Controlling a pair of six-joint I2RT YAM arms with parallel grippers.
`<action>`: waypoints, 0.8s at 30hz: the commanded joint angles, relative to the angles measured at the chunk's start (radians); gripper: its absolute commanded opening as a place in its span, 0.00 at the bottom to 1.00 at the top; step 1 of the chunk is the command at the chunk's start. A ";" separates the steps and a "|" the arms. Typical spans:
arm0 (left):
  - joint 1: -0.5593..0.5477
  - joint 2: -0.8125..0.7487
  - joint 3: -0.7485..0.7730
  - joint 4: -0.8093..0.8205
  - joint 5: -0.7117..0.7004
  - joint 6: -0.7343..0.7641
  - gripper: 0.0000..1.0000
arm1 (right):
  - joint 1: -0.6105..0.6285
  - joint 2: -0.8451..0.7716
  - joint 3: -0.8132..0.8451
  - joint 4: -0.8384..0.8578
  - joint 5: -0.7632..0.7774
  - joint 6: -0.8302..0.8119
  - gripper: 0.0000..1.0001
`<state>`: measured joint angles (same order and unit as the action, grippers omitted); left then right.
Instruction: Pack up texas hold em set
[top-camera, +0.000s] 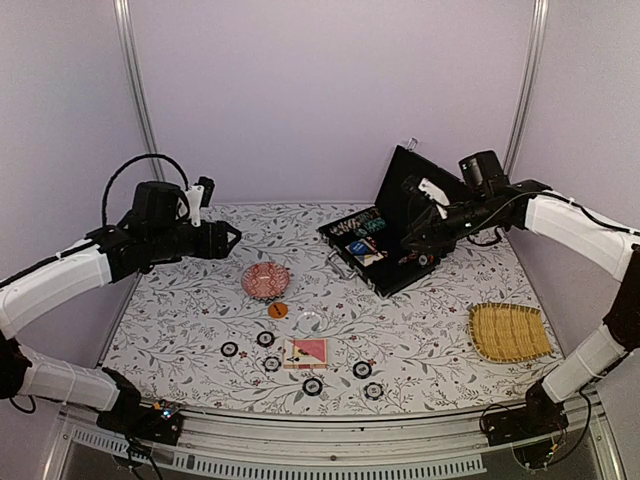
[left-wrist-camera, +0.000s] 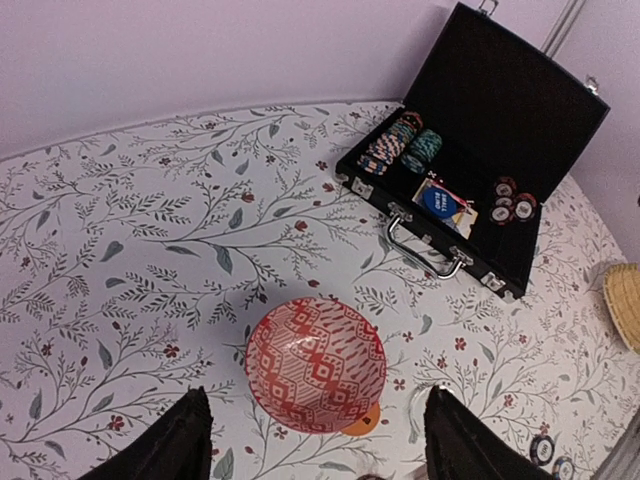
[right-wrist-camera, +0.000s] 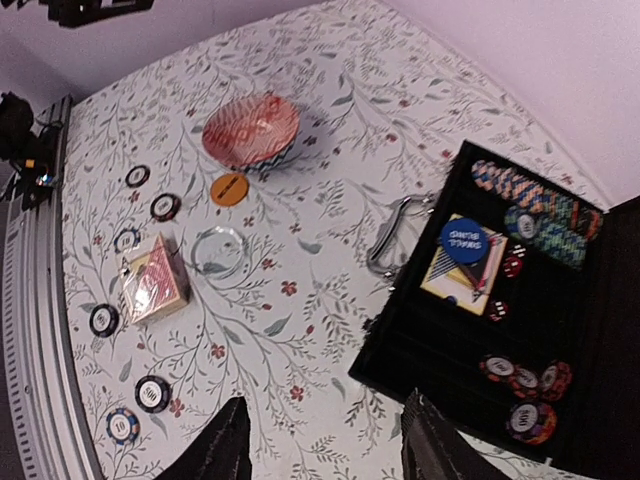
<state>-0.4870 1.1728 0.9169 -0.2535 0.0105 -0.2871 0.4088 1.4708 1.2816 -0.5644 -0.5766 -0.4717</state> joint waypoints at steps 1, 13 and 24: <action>-0.097 -0.008 0.035 -0.078 -0.075 -0.082 0.74 | 0.115 0.128 0.041 -0.177 0.039 -0.029 0.53; -0.139 -0.027 0.008 -0.078 -0.096 -0.100 0.75 | 0.204 0.439 0.195 -0.218 0.150 0.042 0.51; -0.143 -0.079 -0.046 -0.078 -0.115 -0.114 0.75 | 0.202 0.582 0.322 -0.212 0.306 0.118 0.48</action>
<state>-0.6155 1.1175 0.8894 -0.3206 -0.0887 -0.3943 0.6140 2.0056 1.5524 -0.7712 -0.3473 -0.3923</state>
